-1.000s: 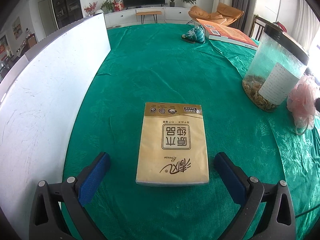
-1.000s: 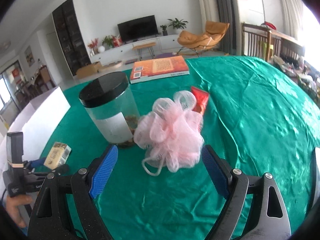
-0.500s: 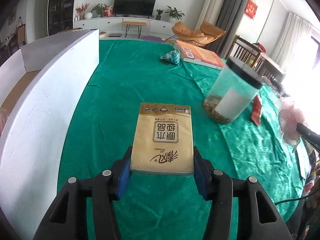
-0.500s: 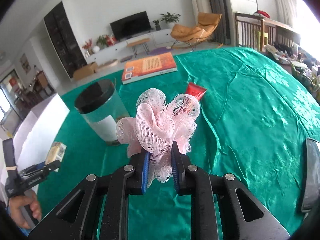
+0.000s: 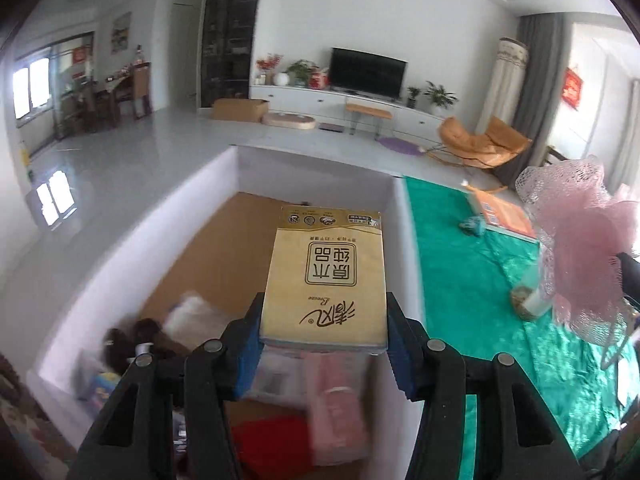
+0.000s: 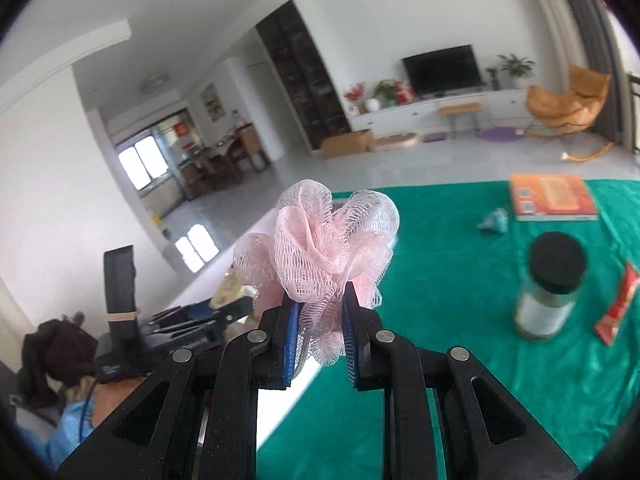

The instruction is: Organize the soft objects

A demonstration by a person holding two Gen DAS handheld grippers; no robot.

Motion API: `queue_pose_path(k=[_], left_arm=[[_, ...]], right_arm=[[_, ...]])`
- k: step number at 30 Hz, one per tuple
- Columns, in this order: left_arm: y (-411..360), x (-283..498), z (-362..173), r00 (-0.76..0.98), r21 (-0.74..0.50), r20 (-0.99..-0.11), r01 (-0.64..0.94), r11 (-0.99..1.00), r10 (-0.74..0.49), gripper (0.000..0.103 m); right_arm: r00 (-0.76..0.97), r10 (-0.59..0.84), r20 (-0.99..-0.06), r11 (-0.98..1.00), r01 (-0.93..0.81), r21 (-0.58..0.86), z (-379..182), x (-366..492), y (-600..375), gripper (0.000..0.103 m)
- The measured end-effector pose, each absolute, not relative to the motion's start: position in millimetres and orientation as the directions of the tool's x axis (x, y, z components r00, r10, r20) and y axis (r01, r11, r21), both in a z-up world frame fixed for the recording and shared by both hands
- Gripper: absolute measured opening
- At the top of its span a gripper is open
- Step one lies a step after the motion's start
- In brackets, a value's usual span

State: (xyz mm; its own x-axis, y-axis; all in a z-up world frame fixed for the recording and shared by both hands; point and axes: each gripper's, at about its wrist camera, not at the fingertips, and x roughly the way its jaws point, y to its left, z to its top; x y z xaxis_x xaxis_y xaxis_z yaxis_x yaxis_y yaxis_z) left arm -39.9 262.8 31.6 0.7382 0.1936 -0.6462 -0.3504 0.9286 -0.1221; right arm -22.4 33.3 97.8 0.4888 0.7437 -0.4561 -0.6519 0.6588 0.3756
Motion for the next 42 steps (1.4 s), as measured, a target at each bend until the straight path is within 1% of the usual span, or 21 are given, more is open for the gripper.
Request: queue_pose_path(k=[2,3,4,5,6,8,9,11,13,17,19,22,25,28,34,42], left_arm=[[287,-52,24,0.679,-0.041,-0.664,-0.450,0.892,0.312,0.062],[296,-56,19,0.645,0.002,-0.673,-0.488,0.873,0.362,0.079],[304,-60,15,0.611,0.043,-0.676,-0.525,0.850,0.412,0.095],[309,-64,11,0.590,0.068,-0.670,-0.555,0.829,0.450,0.098],[312,-68,10,0.581,0.079,-0.660,-0.577,0.813,0.477,0.098],[317,-73,8,0.582,0.067,-0.651,-0.596,0.800,0.488,0.098],[317,-73,7,0.590,0.051,-0.650,-0.595,0.802,0.479,0.099],[314,-68,4,0.608,0.025,-0.652,-0.581,0.814,0.454,0.099],[299,-60,5,0.630,0.025,-0.648,-0.544,0.839,0.428,0.099],[253,-34,7,0.667,0.075,-0.644,-0.434,0.898,0.376,0.099],[230,-24,9,0.682,0.103,-0.640,-0.380,0.919,0.354,0.099],[202,-12,11,0.700,0.125,-0.636,-0.320,0.939,0.324,0.099],[178,-4,14,0.712,0.128,-0.638,-0.276,0.952,0.293,0.099],[159,2,18,0.722,0.138,-0.635,-0.245,0.960,0.276,0.099],[131,8,28,0.732,0.163,-0.626,-0.213,0.963,0.268,0.099],[117,16,30,0.737,0.173,-0.623,-0.196,0.965,0.261,0.099]], right_arm=[[0.413,0.785,-0.462,0.599,-0.695,0.398,93,-24,70,0.025],[0.370,0.806,-0.463,0.566,-0.710,0.419,90,-26,87,0.036],[0.325,0.823,-0.467,0.535,-0.719,0.444,84,-27,101,0.063],[0.258,0.840,-0.478,0.496,-0.724,0.480,76,-26,116,0.076],[0.218,0.844,-0.489,0.478,-0.719,0.504,69,-26,125,0.080],[0.190,0.836,-0.515,0.476,-0.718,0.507,55,-28,129,0.079],[0.212,0.819,-0.533,0.498,-0.723,0.478,50,-30,125,0.079],[0.302,0.764,-0.571,0.574,-0.722,0.386,38,-30,104,0.079],[0.396,0.689,-0.607,0.655,-0.699,0.287,24,-26,79,0.079],[0.596,0.429,-0.678,0.826,-0.563,0.028,-20,-9,12,0.079],[0.635,0.310,-0.707,0.883,-0.468,-0.033,-40,3,-31,0.079],[0.659,0.208,-0.722,0.944,-0.330,-0.029,-57,12,-91,0.079],[0.694,0.126,-0.709,0.976,-0.214,-0.036,-59,13,-133,0.079],[0.707,0.093,-0.701,0.991,-0.132,-0.002,-63,5,-151,0.079],[0.674,0.068,-0.736,0.995,-0.096,0.005,-71,15,-147,0.079],[0.673,0.062,-0.737,0.997,-0.082,0.009,-77,9,-153,0.079]])
